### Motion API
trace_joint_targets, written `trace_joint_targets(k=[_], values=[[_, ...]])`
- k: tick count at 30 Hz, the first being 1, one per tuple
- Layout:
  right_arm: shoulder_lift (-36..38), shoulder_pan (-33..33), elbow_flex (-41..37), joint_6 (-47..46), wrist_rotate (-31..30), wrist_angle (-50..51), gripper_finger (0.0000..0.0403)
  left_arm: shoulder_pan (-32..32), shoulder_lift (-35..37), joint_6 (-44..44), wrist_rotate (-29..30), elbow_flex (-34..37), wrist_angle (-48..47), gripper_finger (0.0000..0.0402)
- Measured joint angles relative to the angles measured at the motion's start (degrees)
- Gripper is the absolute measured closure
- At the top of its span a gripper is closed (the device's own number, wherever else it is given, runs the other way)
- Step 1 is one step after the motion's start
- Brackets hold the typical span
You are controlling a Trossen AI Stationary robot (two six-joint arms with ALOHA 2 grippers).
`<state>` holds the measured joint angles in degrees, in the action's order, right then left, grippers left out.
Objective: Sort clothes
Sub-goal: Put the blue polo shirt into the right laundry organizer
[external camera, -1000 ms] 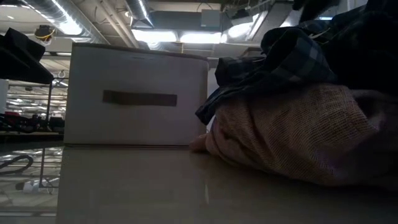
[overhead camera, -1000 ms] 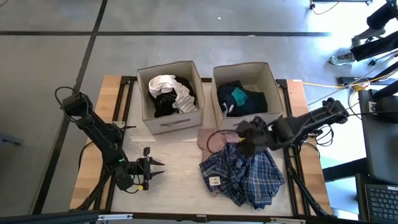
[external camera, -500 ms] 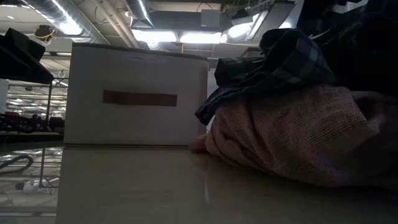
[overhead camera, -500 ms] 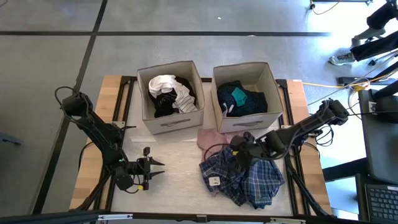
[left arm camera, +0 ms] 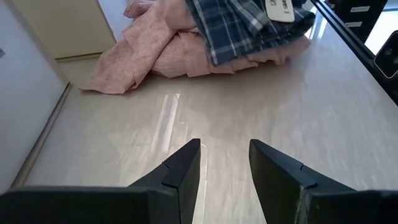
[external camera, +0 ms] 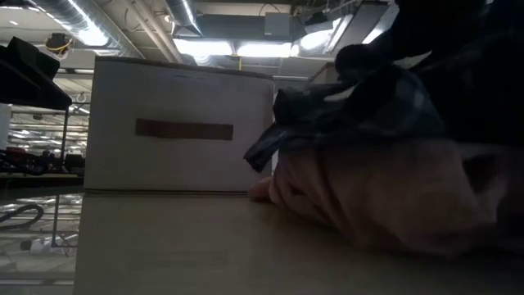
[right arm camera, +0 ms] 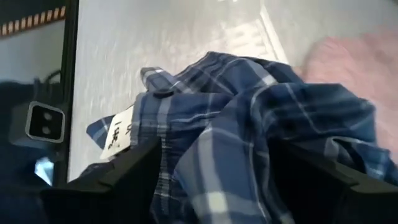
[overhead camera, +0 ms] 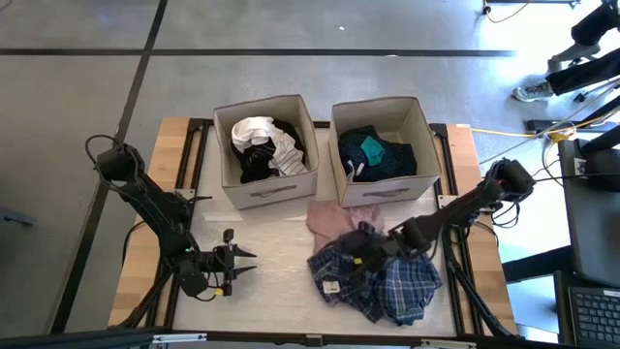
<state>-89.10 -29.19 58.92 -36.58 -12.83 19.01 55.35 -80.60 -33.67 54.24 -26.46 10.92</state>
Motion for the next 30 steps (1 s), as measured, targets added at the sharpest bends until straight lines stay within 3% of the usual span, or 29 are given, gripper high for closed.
trace_joint_targets(k=[13,16,20,27,30], values=[[-7.87,-1.61,0.11,7.91,-2.72,-2.39,0.0108,-0.7,0.0,0.0,0.2,0.0,-0.02,0.0274],[-8.28,-1.55,0.11,8.59,-2.74,-2.44,0.0125,-0.7,0.0,0.0,0.2,0.0,0.0,0.0274],[-8.28,-1.55,0.11,8.62,-3.04,-2.27,0.0193,-0.7,0.0,0.0,0.2,0.0,-0.02,0.0274],[-8.24,-1.55,0.1,8.66,-5.42,-1.16,0.0374,-0.7,0.0,0.0,0.2,0.0,-0.02,0.0274],[-7.91,-1.64,0.41,9.01,-8.21,0.84,0.0385,-0.7,0.0,-0.02,0.2,0.0,-0.02,0.0274]])
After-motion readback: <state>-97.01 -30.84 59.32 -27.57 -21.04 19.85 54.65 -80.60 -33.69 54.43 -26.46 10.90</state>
